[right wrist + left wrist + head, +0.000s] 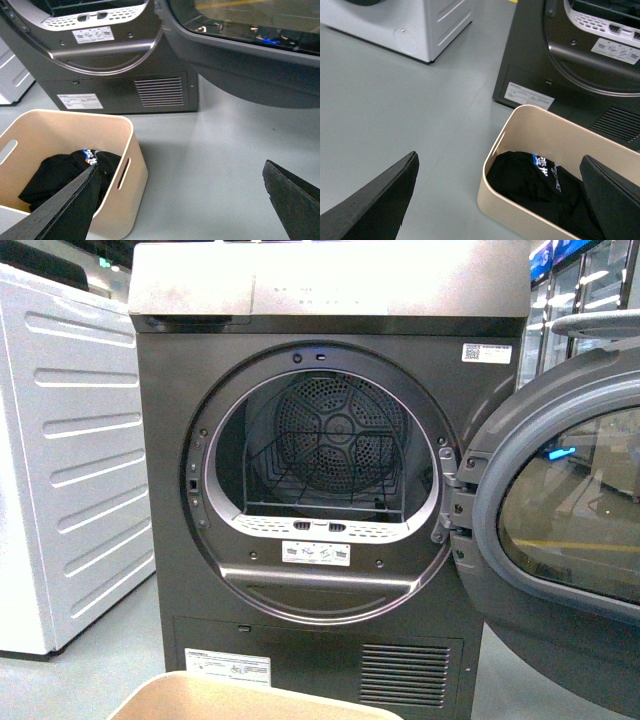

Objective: Move hamper under clothes hanger

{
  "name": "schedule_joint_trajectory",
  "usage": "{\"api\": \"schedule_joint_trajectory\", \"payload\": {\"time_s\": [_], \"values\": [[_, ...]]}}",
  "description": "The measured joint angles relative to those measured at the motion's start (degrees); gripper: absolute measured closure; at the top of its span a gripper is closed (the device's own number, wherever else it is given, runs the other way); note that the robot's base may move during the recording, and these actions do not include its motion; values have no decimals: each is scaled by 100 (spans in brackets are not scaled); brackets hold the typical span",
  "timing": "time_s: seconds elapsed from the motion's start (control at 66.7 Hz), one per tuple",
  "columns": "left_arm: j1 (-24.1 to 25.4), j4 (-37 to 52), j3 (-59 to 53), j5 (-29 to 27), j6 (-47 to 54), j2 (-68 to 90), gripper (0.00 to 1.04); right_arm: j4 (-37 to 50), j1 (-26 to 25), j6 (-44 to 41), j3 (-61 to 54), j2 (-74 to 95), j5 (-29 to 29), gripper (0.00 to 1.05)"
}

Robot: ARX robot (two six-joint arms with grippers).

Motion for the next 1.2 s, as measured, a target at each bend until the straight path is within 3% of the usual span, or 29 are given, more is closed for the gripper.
{"api": "schedule_joint_trajectory", "payload": {"time_s": [0.24, 0.45, 0.735, 1.199], "values": [[-236, -144, 2227, -175, 1298, 3676, 7, 483, 492, -44, 1919, 3606, 186, 8], [-450, 22, 3115, -127, 1521, 5152, 7, 404, 828, 28, 3058, 5287, 442, 8], [-680, 616, 3255, 120, 1399, 6192, 7, 129, 1121, 127, 3908, 6857, 702, 8], [-671, 1178, 3005, 385, 1484, 6638, 7, 175, 1440, 507, 4347, 7820, 807, 8]]}}
